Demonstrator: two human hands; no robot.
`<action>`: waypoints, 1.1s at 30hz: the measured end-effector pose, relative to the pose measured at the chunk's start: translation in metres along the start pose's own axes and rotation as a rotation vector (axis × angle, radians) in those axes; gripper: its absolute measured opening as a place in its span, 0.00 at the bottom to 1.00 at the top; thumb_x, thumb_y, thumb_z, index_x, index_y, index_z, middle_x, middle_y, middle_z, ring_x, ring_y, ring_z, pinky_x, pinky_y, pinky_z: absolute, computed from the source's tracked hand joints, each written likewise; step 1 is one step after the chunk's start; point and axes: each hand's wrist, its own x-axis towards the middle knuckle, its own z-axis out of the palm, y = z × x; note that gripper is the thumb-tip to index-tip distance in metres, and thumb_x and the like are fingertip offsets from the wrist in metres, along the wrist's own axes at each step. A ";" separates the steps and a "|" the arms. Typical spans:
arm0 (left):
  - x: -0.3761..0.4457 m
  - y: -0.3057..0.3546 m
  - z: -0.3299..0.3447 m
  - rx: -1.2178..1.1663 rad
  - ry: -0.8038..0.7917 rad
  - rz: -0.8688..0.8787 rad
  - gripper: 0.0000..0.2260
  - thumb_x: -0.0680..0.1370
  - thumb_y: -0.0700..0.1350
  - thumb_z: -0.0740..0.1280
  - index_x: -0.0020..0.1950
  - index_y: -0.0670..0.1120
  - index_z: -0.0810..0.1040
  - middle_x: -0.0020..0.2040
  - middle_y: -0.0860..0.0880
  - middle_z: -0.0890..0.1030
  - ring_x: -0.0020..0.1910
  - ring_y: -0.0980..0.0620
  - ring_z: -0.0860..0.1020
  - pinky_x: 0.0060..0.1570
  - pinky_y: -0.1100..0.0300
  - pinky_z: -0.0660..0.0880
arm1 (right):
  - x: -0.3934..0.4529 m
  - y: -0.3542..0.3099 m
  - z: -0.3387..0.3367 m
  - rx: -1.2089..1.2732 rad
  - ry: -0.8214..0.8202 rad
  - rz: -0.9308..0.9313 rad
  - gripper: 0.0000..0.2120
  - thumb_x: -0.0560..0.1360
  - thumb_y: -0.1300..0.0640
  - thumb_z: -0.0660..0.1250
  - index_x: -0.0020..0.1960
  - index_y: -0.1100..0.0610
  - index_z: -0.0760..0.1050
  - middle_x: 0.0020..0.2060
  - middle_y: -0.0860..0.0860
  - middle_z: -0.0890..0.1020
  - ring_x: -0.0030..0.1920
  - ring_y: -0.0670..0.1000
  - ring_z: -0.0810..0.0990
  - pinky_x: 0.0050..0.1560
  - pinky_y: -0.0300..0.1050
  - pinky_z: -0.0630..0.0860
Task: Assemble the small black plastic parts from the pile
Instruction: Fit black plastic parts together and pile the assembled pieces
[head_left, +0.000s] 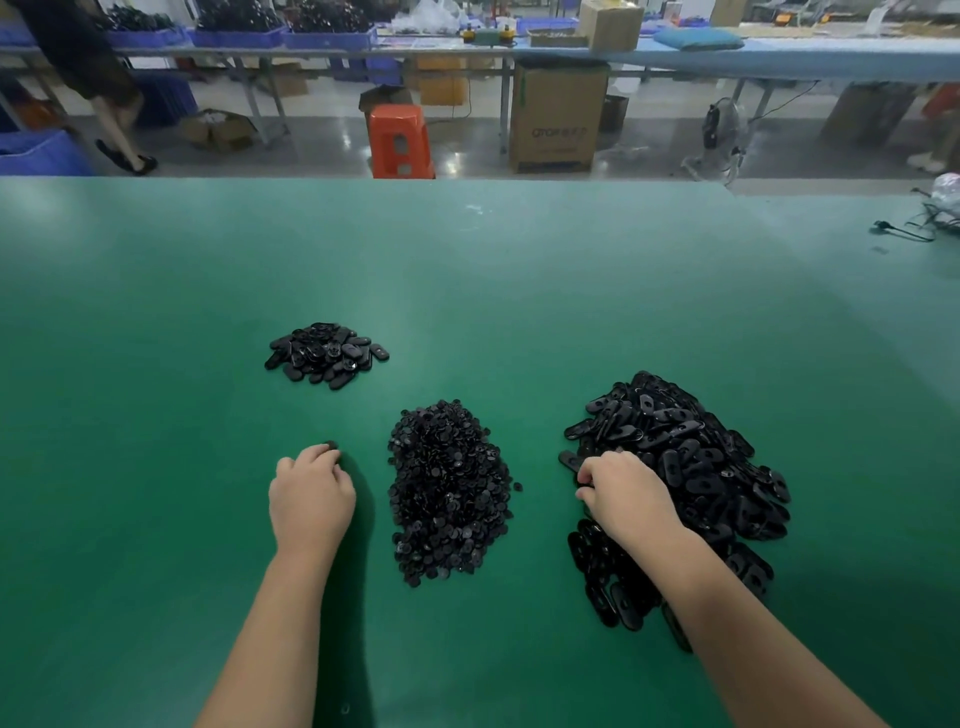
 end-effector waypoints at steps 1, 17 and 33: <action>0.001 -0.002 0.000 -0.010 -0.004 -0.031 0.15 0.81 0.40 0.61 0.66 0.42 0.81 0.69 0.47 0.78 0.62 0.40 0.72 0.58 0.48 0.74 | 0.000 0.001 -0.001 0.026 0.014 0.011 0.10 0.81 0.50 0.66 0.59 0.51 0.81 0.53 0.49 0.82 0.59 0.53 0.77 0.55 0.46 0.76; -0.043 0.114 0.004 -0.415 0.099 0.347 0.11 0.79 0.38 0.67 0.59 0.43 0.83 0.58 0.50 0.81 0.52 0.52 0.80 0.52 0.56 0.78 | -0.007 0.012 -0.017 0.112 0.245 0.041 0.13 0.83 0.58 0.62 0.62 0.50 0.81 0.49 0.49 0.85 0.54 0.51 0.79 0.46 0.47 0.79; -0.075 0.176 0.004 -1.279 -0.735 0.025 0.07 0.80 0.45 0.70 0.46 0.45 0.86 0.27 0.47 0.75 0.23 0.53 0.69 0.24 0.62 0.67 | -0.019 -0.012 -0.030 1.607 0.053 0.043 0.08 0.80 0.70 0.64 0.50 0.62 0.81 0.38 0.53 0.85 0.40 0.50 0.85 0.43 0.38 0.81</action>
